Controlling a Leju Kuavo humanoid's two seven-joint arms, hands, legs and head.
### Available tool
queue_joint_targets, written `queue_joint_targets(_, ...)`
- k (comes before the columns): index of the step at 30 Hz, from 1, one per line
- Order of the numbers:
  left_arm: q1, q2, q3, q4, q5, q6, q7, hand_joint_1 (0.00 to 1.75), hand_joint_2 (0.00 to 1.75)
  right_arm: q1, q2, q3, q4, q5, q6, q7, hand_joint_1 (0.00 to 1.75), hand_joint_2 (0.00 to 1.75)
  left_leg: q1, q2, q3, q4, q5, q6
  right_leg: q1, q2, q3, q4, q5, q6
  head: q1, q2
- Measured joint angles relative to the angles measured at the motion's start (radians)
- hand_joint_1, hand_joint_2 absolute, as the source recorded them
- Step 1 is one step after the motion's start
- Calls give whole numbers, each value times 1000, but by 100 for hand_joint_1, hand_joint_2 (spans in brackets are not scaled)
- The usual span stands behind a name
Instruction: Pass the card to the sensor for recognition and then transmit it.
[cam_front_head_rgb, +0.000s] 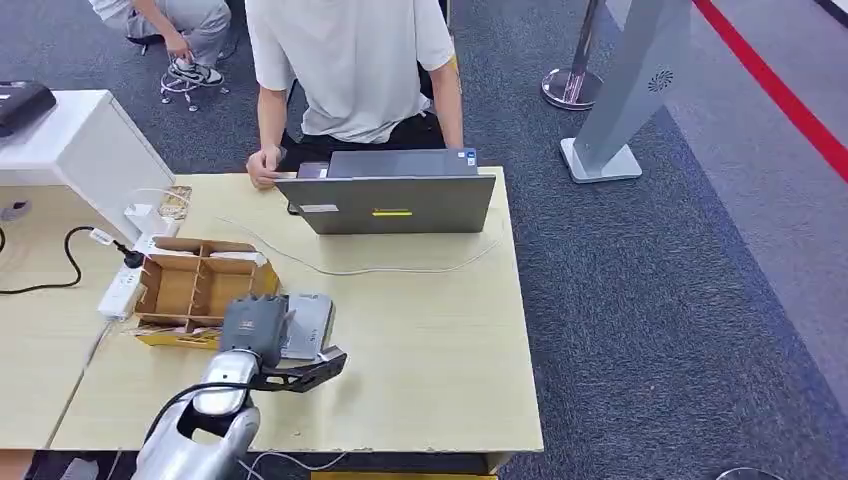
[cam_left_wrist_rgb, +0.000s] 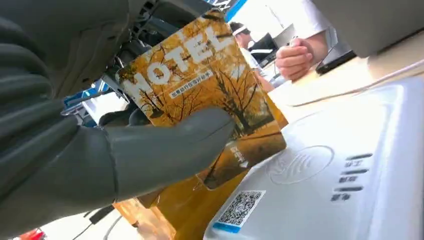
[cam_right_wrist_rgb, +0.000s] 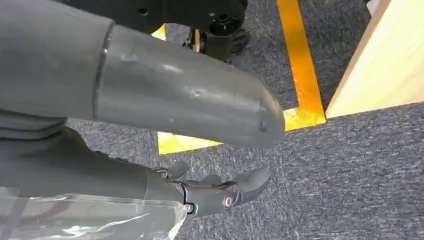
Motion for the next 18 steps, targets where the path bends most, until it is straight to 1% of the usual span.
queue_joint_targets(3,-1,-1,10,12,0,1,-2,175,175,-1,0,0,0,6,0,1,0,0,0,0,0,0,0,0,0,0,0,0,0,0,0,0)
queue_joint_targets(6,-5,-6,20,28,8,6,-32,175,175,-1,0,0,0,14,0,3,0,0,0,0,0,0,0,0,0,0,0,0,0,0,0,0)
queue_joint_targets(8,-6,-10,20,34,13,33,-53,175,175,-1,0,-2,0,21,1,1,0,0,0,0,1,0,0,0,0,0,1,0,0,0,0,0)
queue_joint_targets(11,-4,-18,20,37,23,113,-92,175,175,0,0,-5,0,21,2,-10,0,0,0,0,1,0,0,0,0,0,0,0,0,0,0,0)
queue_joint_targets(14,-4,-26,20,34,23,156,-108,175,175,1,0,-11,0,21,3,-21,0,0,0,0,1,0,0,0,0,0,0,0,0,0,0,0)
queue_joint_targets(15,-1,-29,20,25,18,206,-125,175,175,2,0,-14,0,23,5,-27,0,0,0,0,0,0,0,0,0,0,0,0,0,0,0,0)
queue_joint_targets(18,0,-34,20,-52,-15,410,-175,175,175,6,1,-25,0,33,12,-49,0,0,0,0,0,0,0,0,0,-1,0,0,0,0,0,0)
